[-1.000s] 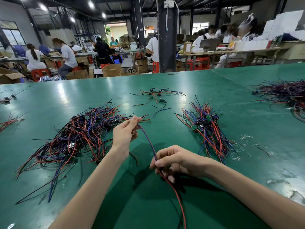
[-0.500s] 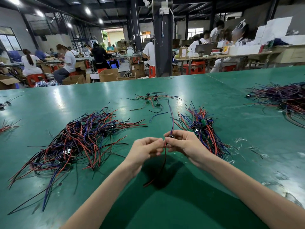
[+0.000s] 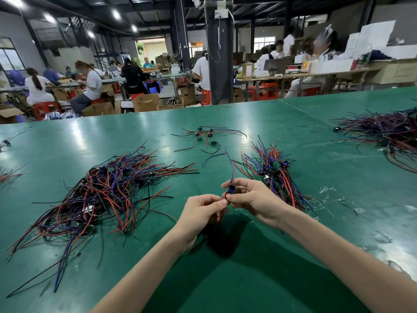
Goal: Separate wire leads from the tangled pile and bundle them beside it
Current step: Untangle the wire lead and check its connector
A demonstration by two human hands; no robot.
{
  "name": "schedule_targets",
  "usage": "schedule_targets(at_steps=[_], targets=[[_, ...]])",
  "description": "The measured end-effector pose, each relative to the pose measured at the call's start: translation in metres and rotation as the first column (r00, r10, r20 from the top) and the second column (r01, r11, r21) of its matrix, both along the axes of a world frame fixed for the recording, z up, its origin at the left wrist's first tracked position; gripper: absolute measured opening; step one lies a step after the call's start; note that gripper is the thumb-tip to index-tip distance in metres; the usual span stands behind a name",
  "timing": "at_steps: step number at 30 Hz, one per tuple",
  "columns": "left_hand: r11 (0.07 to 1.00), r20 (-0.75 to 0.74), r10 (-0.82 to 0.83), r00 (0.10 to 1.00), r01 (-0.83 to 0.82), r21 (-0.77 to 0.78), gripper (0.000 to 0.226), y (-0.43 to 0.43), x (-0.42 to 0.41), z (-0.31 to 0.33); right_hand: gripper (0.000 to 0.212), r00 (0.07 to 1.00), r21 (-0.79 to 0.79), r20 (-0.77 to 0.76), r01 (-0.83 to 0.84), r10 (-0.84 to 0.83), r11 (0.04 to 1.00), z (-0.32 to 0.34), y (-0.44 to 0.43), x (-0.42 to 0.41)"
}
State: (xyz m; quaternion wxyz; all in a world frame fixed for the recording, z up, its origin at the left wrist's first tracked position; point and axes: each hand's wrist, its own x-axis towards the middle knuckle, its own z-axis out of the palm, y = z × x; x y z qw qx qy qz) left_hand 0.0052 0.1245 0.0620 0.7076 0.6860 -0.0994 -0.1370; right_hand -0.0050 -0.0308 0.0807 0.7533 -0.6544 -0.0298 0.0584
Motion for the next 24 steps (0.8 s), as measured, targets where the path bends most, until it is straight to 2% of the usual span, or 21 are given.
schedule_targets(at_steps=[6,17,24], targets=[[0.999,-0.016,0.004,1.000,-0.004,-0.035,0.018,-0.0016,-0.0020,0.0015,0.023,0.998,-0.113,0.061,0.021,-0.014,0.993,-0.0004,0.0033,-0.0024],[1.000,0.053,-0.003,0.999,0.002,0.011,0.018,-0.0021,-0.0047,0.0005,0.028,0.996,-0.013,0.061,0.072,-0.071,0.997,-0.0017,0.0070,-0.0033],[0.996,0.168,-0.082,0.982,0.073,0.056,0.013,-0.0018,-0.0068,0.0026,0.025,0.996,-0.042,0.029,0.082,-0.081,0.996,0.0025,0.0030,-0.0022]])
